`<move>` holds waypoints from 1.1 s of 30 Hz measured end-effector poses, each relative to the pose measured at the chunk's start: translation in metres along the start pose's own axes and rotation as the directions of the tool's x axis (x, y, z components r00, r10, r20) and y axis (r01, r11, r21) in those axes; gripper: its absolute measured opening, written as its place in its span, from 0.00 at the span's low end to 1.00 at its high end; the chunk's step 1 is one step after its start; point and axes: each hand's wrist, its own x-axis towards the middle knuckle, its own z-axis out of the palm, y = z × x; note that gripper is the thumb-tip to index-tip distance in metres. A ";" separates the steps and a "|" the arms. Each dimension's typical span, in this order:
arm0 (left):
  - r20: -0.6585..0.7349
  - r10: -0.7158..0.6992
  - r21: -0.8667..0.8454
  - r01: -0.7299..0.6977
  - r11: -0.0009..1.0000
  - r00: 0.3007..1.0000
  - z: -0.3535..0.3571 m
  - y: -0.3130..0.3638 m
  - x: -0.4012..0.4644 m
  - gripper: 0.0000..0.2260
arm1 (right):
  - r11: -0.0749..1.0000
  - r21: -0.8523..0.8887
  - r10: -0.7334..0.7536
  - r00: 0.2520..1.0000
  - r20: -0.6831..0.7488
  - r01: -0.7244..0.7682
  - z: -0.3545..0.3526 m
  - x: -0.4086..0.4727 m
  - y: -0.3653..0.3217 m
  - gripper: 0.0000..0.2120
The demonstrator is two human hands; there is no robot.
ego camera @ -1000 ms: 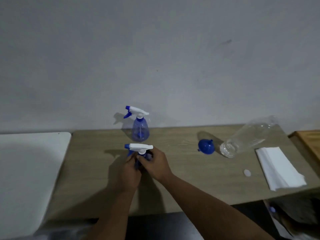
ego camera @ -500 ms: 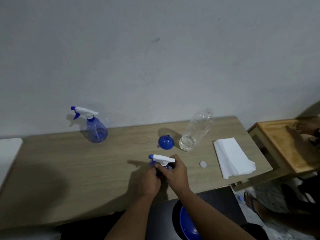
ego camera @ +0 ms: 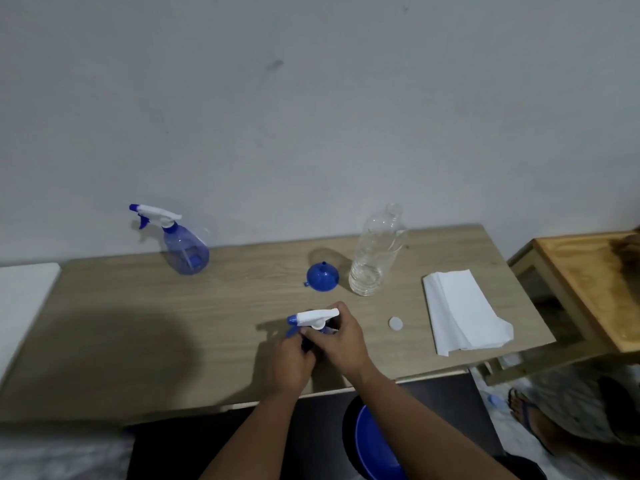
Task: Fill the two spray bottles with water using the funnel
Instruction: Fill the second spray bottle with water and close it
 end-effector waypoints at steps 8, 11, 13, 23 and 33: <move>-0.035 -0.003 0.084 0.006 0.996 0.999 0.002 0.000 -0.005 0.10 | 1.000 -0.010 -0.003 0.999 0.039 0.004 0.001 -0.007 -0.002 0.13; -0.030 0.012 0.108 -0.009 0.994 0.999 0.004 -0.002 -0.006 0.09 | 0.999 -0.043 0.014 0.995 0.099 -0.010 0.002 -0.006 -0.004 0.13; -0.033 -0.008 0.114 0.012 0.993 0.999 0.006 -0.002 -0.006 0.09 | 0.999 -0.039 0.007 0.996 0.090 -0.004 0.001 -0.009 -0.004 0.17; -0.077 -0.013 0.109 0.022 0.994 0.997 0.012 -0.001 -0.008 0.10 | 0.998 0.066 -0.029 0.993 0.118 0.021 -0.002 -0.011 -0.004 0.13; -0.103 0.060 -0.034 -0.064 0.997 0.993 0.016 -0.013 -0.001 0.17 | 0.921 0.098 -0.351 0.913 -0.208 0.376 -0.031 0.020 -0.109 0.09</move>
